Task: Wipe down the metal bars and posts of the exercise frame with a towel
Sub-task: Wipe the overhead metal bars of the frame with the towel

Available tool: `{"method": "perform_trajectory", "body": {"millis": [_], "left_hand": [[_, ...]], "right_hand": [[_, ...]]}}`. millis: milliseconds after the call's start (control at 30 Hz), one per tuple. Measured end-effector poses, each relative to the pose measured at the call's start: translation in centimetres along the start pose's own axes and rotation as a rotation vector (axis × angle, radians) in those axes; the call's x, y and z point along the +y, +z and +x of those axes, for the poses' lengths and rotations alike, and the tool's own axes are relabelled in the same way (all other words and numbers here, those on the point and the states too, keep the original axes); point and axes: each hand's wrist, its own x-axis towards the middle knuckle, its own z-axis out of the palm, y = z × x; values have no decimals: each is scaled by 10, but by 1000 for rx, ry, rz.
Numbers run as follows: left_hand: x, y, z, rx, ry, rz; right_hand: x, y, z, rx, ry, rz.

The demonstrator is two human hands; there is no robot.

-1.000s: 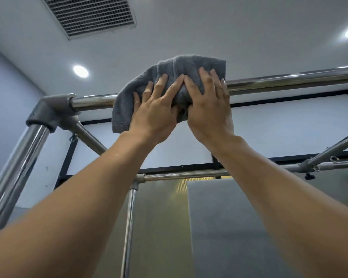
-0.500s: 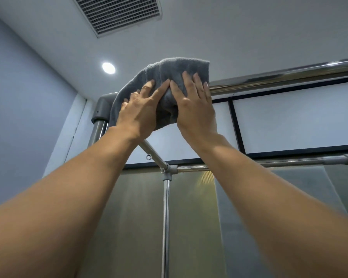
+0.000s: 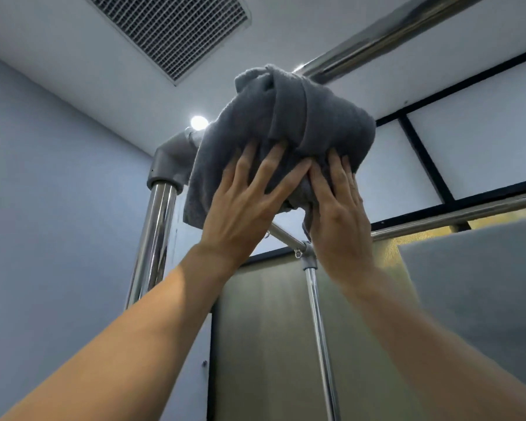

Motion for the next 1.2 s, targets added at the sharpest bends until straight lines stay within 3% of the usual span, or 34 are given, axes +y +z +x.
{"method": "perform_trajectory", "body": {"millis": [400,700,933,1100,1200], "left_hand": [[-10,50,-23,-336,84,230],[-43,70,8,-641,-9,473],[-60,86,1,-799,78,504],[-62,95,2,-795,54,502],[-63,97,4,-782,31,465]], "right_hand": [[9,98,-49,-94,243,270],[-6,137,-9,-218,368,411],[3,189,4,-597,313,581],[1,205,11,-534,329,569],[-1,204,3,-388,344,556]]}}
